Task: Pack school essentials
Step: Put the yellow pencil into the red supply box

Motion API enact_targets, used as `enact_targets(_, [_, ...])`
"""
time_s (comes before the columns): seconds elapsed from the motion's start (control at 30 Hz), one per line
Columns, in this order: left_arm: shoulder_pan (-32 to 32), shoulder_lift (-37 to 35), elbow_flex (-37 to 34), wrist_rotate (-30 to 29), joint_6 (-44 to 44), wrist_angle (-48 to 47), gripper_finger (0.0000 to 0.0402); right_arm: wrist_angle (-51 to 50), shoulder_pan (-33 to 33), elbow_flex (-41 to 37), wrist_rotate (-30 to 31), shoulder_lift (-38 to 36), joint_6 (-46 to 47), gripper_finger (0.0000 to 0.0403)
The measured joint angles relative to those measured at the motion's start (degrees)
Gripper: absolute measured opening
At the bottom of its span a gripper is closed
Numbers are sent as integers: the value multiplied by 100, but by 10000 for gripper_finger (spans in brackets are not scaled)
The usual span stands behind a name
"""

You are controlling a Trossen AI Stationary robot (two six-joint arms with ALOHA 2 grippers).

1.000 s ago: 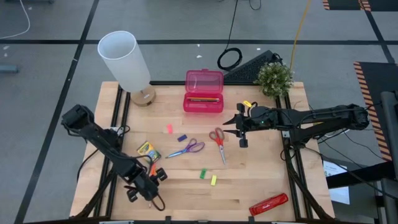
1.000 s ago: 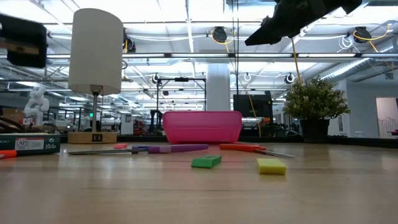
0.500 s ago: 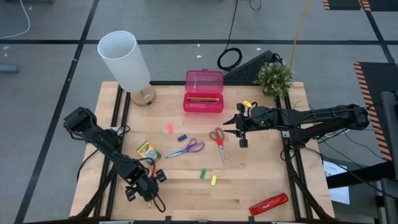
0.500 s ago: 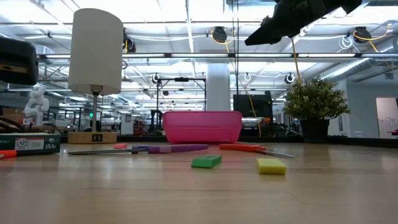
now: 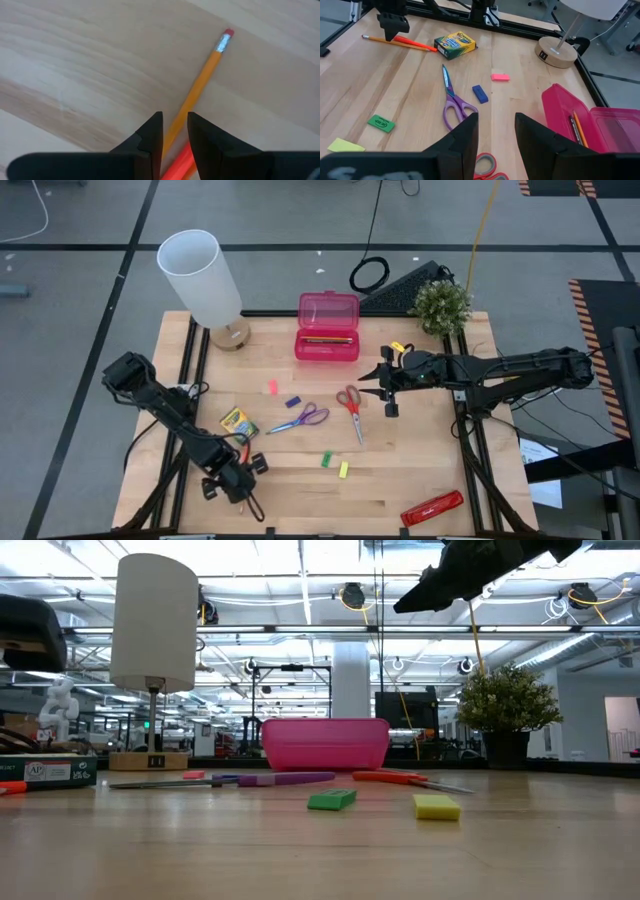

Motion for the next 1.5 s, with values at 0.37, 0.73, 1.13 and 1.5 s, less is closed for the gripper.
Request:
enact_targets(0.37, [102, 441, -33, -18, 413, -155, 93, -19, -2, 4, -2, 2, -3, 123])
enact_targets(0.73, [421, 476, -55, -212, 782, 278, 93, -22, -2, 4, 5, 3, -66, 123])
enact_targets(1.13, [648, 487, -52, -478, 1216, 763, 92, -24, -2, 4, 5, 2, -58, 123])
enact_targets(1.5, [673, 490, -52, -503, 965, 757, 92, -25, -2, 4, 3, 2, -65, 123])
